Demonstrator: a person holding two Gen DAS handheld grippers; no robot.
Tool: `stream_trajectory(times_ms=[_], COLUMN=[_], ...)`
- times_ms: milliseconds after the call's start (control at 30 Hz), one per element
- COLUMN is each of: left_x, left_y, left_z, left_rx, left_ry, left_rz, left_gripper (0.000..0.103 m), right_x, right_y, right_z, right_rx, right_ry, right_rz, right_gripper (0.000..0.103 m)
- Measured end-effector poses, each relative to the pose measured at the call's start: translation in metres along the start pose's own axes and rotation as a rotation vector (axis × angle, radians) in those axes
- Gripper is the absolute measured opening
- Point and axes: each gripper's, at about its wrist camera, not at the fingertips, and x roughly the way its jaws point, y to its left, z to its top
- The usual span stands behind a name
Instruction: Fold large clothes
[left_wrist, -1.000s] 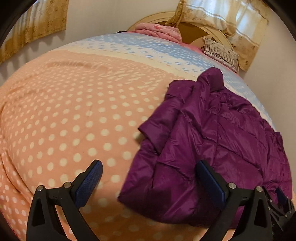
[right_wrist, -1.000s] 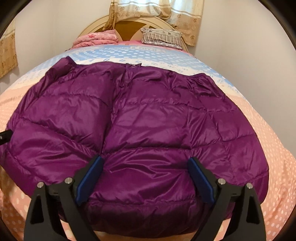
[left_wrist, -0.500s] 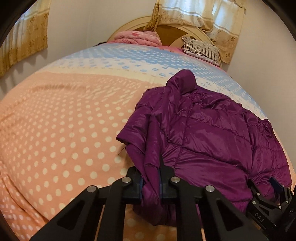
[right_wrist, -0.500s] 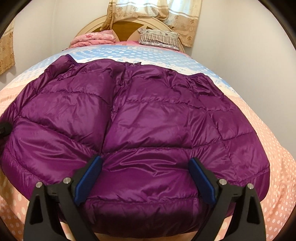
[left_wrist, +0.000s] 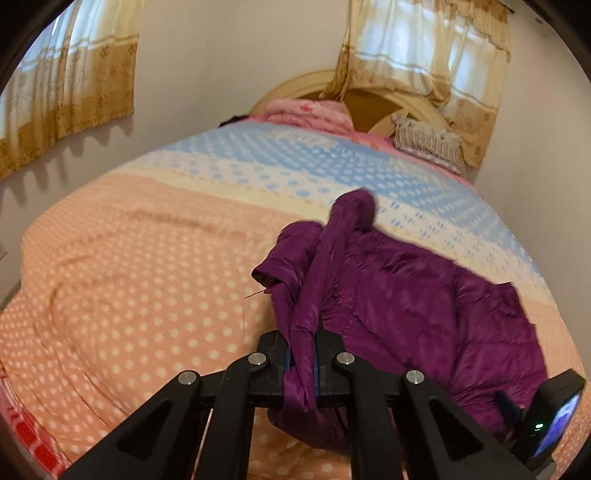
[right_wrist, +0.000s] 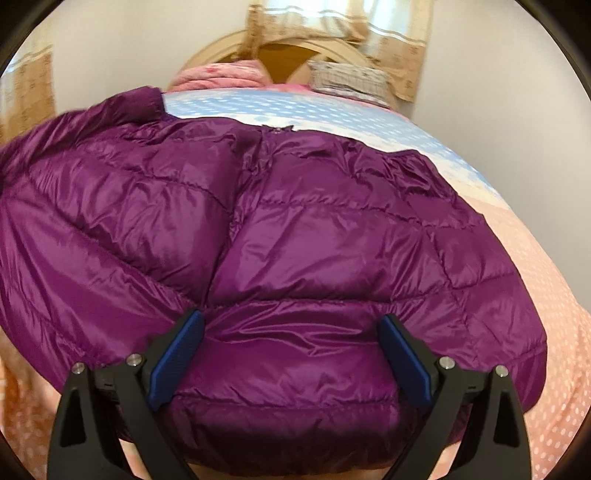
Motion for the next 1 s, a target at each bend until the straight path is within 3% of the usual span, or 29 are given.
stream_trajectory(times_ms=[167,333,467,667,867,1000], left_x=[-0.033,-0.054,-0.060,-0.052,-0.029,0.000], left_y=[-0.032,-0.087,-0.134,-0.210,-0.293,-0.318], left_z=[0.012,0.019,0.015,-0.016,-0.090,-0.134], left_rx=[0.108,0.221,0.330,0.544,0.860,0.998], left_ry=[-0.103,-0.167,-0.191,-0.197,-0.168,-0.110], left_rz=[-0.009,-0.093,-0.164,-0.263,-0.341,-0.344], left_gripper=[0.007,0.007,0.007,0.007,0.007,0.007], right_x=[-0.016,-0.038,-0.047,-0.044,-0.039,-0.028], right_y=[-0.032,-0.108,-0.173,-0.258,-0.304,-0.331], right_z=[0.006,0.009,0.007,-0.002,-0.022,-0.041], right_rx=[0.047,0.227,0.358,0.514,0.542,0.567], right_ry=[0.028,-0.037,-0.087,-0.074,-0.034,0.051], right_rz=[0.163,0.129,0.009,-0.135,-0.260,-0.302], right_gripper=[0.098,0.100,0.100,0.100,0.100,0.100])
